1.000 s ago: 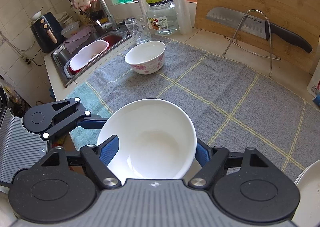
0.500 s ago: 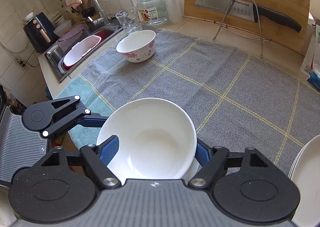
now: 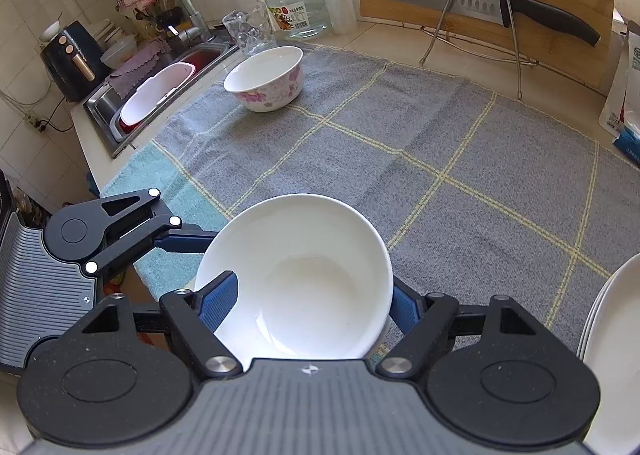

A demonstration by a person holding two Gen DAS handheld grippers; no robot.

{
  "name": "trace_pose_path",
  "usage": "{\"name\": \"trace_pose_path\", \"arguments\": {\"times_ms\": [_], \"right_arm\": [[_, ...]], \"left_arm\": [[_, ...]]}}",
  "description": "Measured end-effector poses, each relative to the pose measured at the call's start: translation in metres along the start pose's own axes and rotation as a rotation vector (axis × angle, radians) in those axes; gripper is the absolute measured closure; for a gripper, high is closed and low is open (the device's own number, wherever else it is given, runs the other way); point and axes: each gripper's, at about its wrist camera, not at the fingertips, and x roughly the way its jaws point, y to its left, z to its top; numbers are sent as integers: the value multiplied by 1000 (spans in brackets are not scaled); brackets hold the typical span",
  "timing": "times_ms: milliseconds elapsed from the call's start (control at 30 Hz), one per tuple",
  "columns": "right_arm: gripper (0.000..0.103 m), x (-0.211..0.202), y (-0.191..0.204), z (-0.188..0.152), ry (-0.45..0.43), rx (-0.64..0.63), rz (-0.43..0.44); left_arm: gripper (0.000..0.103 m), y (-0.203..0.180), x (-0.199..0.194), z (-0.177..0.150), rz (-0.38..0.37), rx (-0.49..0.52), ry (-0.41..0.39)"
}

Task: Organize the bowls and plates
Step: 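Carry the pink-flowered bowl with the right tool and lower it into the white bowl, then open the right tool and withdraw it from the nested bowls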

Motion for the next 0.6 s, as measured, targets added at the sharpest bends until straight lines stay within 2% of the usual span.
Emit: {"name": "trace_pose_path", "arguments": {"times_ms": [600], "right_arm": [[20,4,-3,-1,7,5,4]], "left_arm": [[15,0,6,-1,1,5,19]]}}
